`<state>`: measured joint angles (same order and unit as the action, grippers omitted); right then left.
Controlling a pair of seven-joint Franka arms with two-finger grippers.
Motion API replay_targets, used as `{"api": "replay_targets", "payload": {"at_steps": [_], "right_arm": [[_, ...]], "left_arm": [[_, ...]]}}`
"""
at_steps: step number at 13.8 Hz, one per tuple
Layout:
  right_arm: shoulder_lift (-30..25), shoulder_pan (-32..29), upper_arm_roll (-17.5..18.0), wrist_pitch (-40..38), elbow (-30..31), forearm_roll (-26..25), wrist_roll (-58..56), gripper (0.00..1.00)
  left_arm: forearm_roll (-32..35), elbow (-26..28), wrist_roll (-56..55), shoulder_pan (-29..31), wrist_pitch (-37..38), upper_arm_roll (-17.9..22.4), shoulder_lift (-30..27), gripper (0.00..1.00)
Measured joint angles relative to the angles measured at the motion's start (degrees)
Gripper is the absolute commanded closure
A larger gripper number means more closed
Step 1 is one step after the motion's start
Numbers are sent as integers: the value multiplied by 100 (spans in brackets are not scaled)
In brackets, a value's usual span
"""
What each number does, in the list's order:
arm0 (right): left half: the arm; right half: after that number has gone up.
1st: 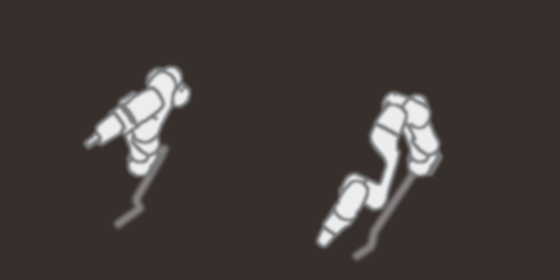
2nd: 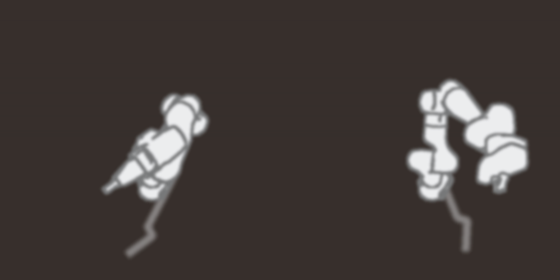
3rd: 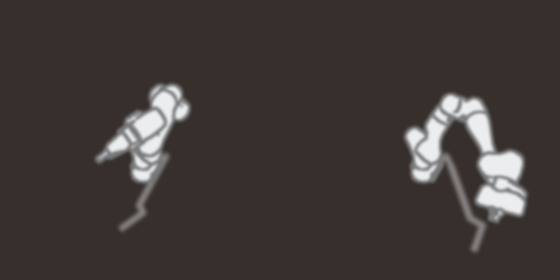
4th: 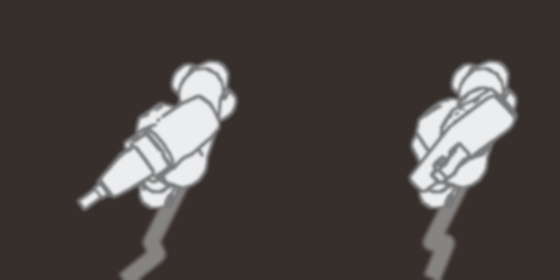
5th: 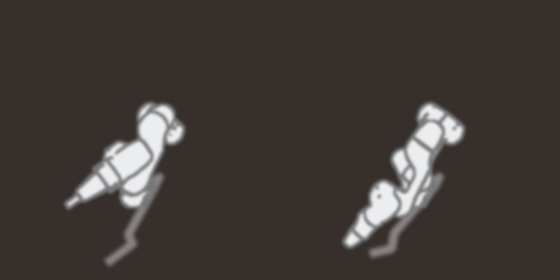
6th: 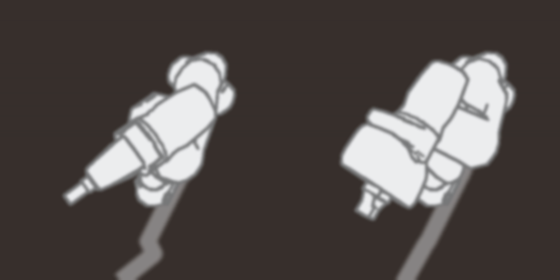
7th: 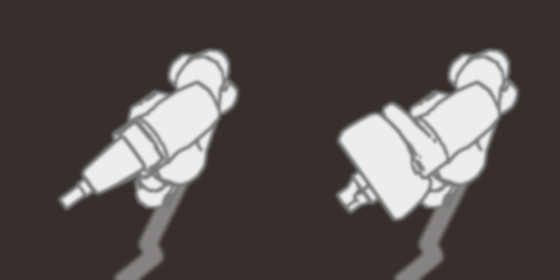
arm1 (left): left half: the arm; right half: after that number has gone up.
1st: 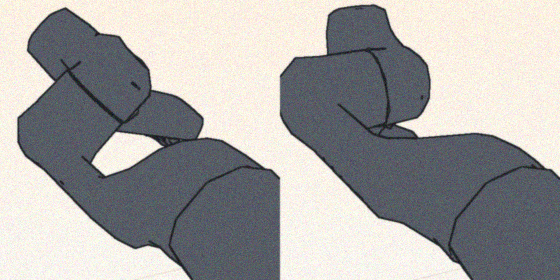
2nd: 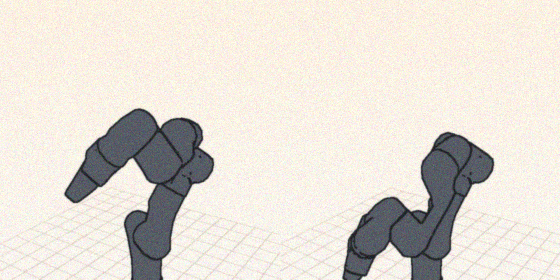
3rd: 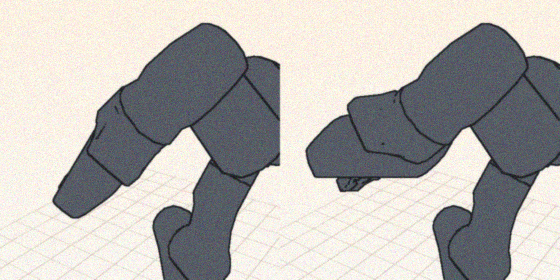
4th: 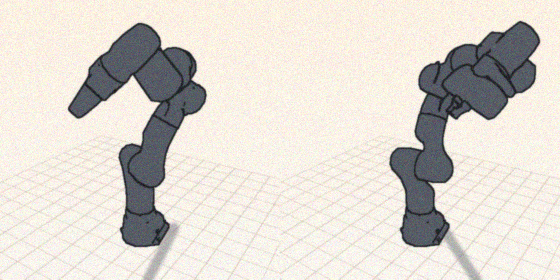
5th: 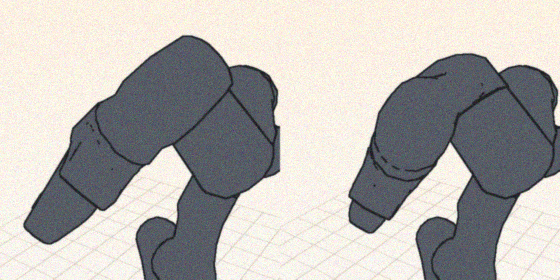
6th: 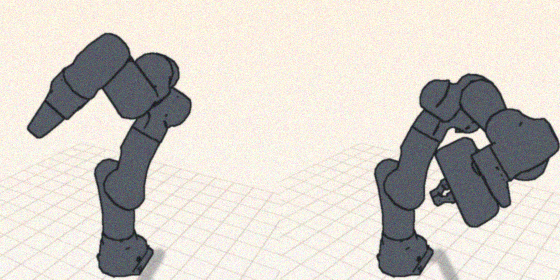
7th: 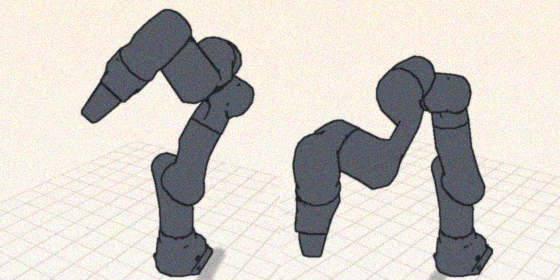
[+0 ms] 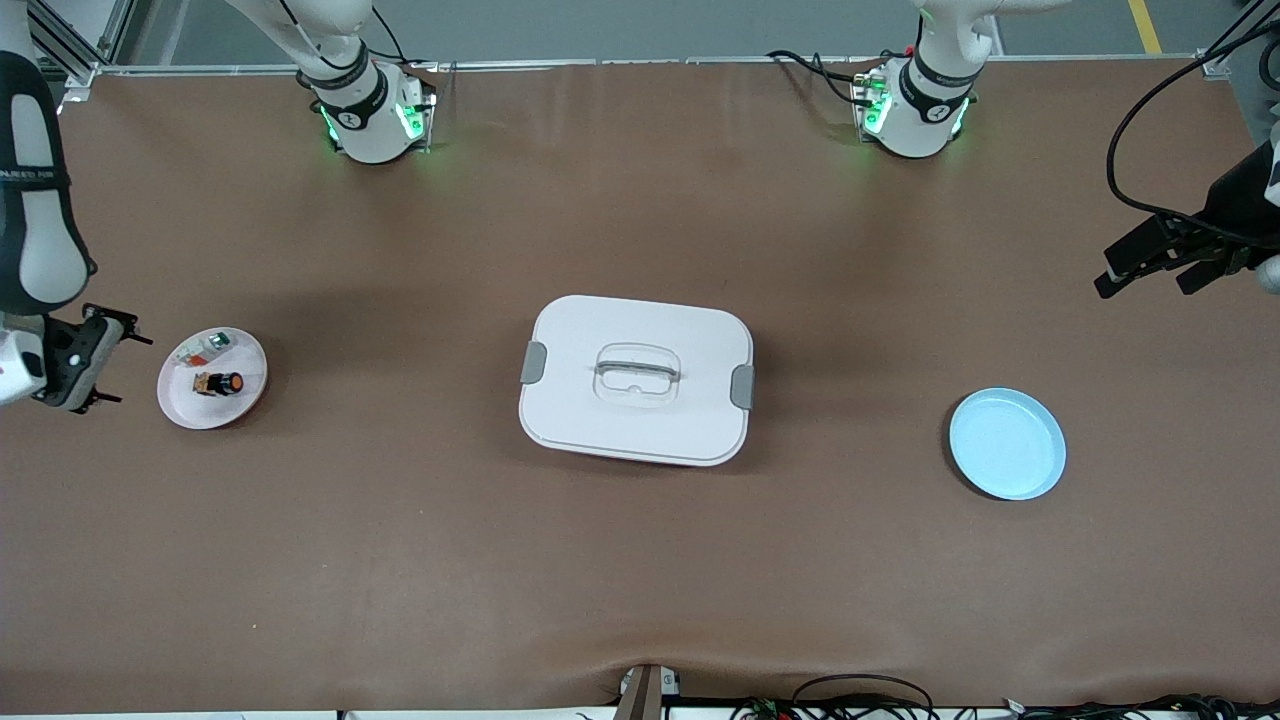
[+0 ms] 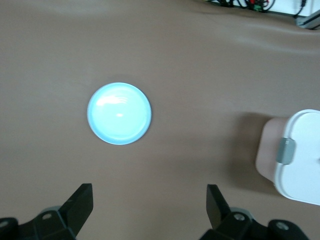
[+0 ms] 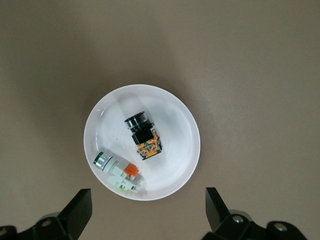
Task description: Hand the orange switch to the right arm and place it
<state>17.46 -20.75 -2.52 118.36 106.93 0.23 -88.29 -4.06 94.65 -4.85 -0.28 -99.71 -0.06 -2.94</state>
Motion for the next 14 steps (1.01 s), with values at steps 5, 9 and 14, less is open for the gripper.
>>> {"api": "replay_targets", "payload": {"at_steps": [5, 9, 14], "right_arm": [[-499, -2, 0, -618, -125, 0, 1398, 0], [-840, -1, 67, -1061, -132, 0, 2413, 0], [-1107, 174, 144, -1550, -132, 1, 3734, 0]], "left_arm": [[157, -136, 11, -11, 230, -56, -1, 0], [158, -136, 32, -11, 386, -57, -1, 0], [159, -136, 33, -13, 426, -60, -1, 0]]}}
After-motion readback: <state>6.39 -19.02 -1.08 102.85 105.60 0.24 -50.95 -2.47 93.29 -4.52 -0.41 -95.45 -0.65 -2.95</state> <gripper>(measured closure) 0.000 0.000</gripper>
